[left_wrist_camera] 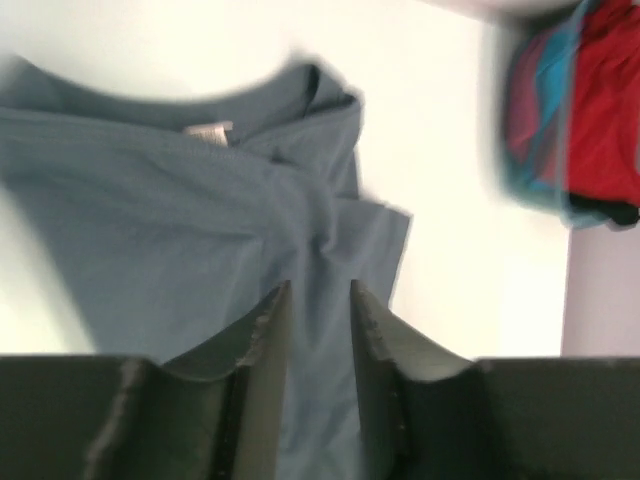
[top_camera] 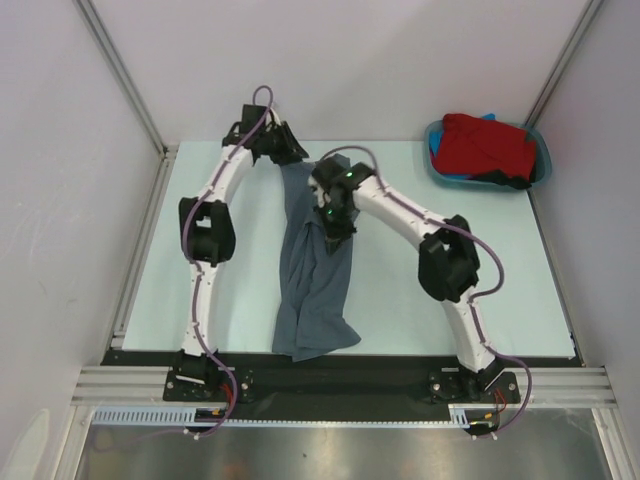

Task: Fold and stack the t-shirts
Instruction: Fold the tshirt

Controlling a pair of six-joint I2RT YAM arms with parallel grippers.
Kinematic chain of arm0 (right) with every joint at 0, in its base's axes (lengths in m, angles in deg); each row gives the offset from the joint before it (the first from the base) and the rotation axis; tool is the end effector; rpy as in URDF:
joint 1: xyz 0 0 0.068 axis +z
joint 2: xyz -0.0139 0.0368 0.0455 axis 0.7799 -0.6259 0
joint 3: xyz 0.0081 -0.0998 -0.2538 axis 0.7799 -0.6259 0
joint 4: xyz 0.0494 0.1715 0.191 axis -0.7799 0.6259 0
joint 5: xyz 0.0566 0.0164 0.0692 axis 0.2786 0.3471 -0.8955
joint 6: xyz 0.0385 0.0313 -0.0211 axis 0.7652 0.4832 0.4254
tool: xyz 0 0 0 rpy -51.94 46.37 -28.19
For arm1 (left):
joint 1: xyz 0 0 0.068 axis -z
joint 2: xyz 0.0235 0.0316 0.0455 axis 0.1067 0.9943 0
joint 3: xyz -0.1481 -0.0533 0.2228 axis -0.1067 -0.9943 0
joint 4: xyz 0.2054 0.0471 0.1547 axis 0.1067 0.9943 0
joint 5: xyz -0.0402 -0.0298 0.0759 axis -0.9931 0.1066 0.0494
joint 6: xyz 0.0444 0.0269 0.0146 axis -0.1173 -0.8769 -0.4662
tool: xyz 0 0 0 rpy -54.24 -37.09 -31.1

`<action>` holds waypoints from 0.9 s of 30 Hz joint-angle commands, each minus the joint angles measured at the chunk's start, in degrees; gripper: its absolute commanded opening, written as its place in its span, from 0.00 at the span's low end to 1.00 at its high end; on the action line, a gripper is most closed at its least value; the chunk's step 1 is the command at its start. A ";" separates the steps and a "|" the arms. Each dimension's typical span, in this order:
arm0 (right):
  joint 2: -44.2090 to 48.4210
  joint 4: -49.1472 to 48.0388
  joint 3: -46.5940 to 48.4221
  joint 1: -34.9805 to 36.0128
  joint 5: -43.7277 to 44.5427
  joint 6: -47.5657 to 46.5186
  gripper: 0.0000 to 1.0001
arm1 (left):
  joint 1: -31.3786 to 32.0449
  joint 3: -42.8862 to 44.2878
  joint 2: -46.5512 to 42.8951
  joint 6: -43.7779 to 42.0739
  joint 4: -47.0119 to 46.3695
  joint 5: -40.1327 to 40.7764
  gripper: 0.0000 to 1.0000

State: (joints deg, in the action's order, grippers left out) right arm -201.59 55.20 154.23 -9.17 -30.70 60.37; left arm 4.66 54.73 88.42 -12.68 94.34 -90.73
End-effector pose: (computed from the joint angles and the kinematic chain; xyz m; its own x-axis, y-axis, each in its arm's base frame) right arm 0.3351 0.3140 0.2256 -0.8767 -0.4493 -0.1717 -0.4807 0.8300 0.2827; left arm 0.5567 -0.1234 0.2105 -0.8226 -0.3368 -0.4581 0.0785 0.7307 -0.6781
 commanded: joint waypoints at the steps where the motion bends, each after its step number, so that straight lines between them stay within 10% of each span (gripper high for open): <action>1: 5.95 -0.70 3.21 -4.72 8.39 0.75 0.20 | -1.38 -0.06 -10.81 -4.05 2.32 7.00 0.38; 5: 1.93 -1.32 8.65 -10.08 8.93 1.45 0.55 | -1.65 -2.16 -14.94 -5.63 7.07 11.14 0.36; 16: -13.47 -3.95 25.54 -21.25 -1.08 5.58 0.66 | -1.56 -21.40 -24.35 -8.62 9.36 7.47 0.28; 27: -13.83 -6.33 24.14 -23.54 -5.66 3.74 0.68 | -1.29 -12.99 -14.53 -7.49 9.27 6.85 0.36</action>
State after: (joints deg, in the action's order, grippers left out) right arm -217.92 49.46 177.18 -33.21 -34.27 64.92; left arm 3.00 36.46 70.10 -20.24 104.46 -83.26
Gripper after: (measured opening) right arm 0.675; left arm 0.349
